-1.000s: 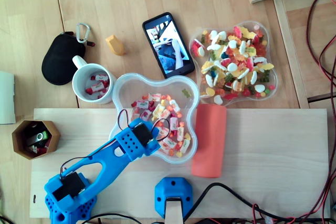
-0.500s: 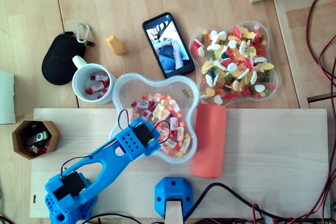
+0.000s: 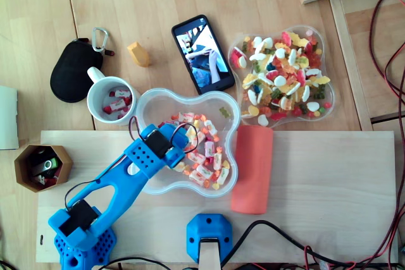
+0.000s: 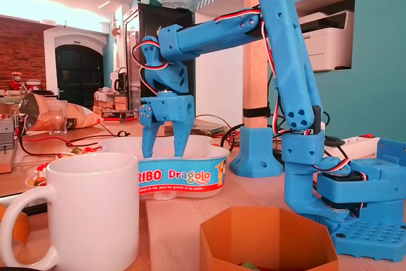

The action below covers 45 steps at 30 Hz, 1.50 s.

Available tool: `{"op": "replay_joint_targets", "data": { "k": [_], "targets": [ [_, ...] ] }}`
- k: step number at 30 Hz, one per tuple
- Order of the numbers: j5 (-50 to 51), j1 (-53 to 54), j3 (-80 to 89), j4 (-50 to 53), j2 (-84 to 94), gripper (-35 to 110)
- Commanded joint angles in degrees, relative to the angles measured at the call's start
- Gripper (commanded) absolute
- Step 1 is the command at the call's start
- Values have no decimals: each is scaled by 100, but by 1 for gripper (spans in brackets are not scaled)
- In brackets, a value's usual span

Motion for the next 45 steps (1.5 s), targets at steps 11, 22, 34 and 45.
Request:
{"op": "replay_joint_targets", "data": {
  "k": [11, 22, 34, 45],
  "targets": [
    [-79, 44, 264, 26, 141, 28],
    [-79, 35, 378, 26, 70, 28],
    [-79, 44, 483, 26, -176, 28],
    [-88, 53, 457, -26, -229, 28]
  ]
}}
